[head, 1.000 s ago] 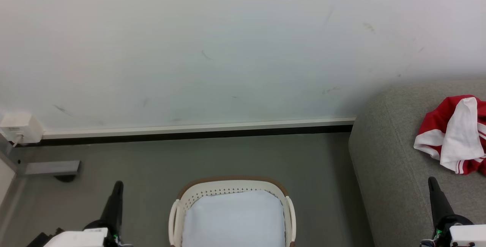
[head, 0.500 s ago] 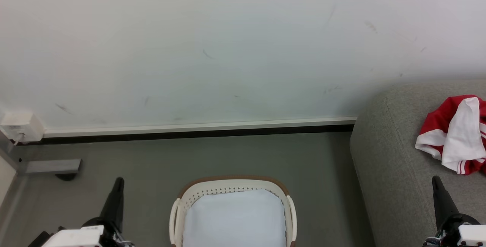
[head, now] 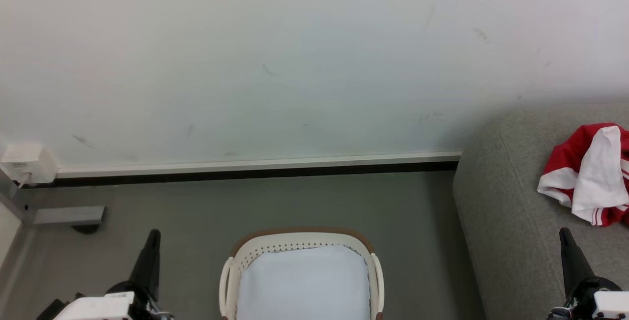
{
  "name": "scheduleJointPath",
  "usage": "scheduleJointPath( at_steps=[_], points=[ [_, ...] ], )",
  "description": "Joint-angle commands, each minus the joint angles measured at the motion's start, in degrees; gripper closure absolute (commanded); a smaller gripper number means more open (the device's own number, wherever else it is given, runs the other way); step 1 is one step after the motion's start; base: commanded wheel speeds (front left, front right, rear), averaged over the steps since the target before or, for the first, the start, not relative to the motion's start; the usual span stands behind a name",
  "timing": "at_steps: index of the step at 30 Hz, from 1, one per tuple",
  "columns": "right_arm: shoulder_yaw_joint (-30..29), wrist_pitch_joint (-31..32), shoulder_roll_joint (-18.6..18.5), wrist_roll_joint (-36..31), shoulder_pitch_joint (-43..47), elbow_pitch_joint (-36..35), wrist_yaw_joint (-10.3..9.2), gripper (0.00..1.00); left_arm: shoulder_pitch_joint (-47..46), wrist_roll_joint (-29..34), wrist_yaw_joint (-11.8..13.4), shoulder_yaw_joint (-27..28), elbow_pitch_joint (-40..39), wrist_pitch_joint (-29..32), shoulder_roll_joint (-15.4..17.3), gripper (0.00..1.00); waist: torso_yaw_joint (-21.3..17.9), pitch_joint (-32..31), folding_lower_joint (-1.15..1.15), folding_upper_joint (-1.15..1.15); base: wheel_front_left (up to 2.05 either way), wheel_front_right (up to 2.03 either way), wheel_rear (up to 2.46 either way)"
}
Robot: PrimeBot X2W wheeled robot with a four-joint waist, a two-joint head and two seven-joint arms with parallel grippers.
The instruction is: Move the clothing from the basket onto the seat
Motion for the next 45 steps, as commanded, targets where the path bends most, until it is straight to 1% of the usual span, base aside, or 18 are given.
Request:
scheduleJointPath(
  at_steps=[1, 45],
  points=[
    [-0.2, 0.4, 0.1, -0.2, -0.6, -0.3, -0.12, 1.0, -0.5, -0.8, -0.2, 0.0, -0.2, 0.2, 0.4, 1.0, 0.0, 0.0, 0.0, 0.0, 0.0, 0.0, 0.0],
    [-0.5, 0.4, 0.3, -0.5, -0.7, -0.2, -0.12, 1.0, -0.5, -0.8, -0.2, 0.0, -0.2, 0.2, 0.4, 1.0, 0.0, 0.0, 0.0, 0.0, 0.0, 0.0, 0.0]
  ],
)
